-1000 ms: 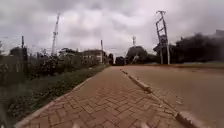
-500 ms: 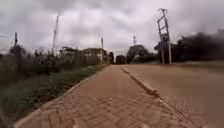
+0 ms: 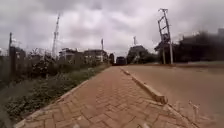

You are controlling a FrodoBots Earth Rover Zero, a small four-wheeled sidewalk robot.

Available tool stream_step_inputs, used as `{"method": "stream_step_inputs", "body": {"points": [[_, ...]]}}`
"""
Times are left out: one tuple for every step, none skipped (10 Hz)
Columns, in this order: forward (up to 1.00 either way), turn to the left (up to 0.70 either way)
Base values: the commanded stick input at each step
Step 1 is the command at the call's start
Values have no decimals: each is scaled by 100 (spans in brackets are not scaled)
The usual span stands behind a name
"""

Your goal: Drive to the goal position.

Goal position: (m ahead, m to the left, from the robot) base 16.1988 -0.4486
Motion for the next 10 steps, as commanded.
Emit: {"method": "stream_step_inputs", "body": {"points": [[70,0],[70,0],[70,0],[70,0],[70,0],[70,0],[70,0],[70,0],[70,0],[70,0]]}}
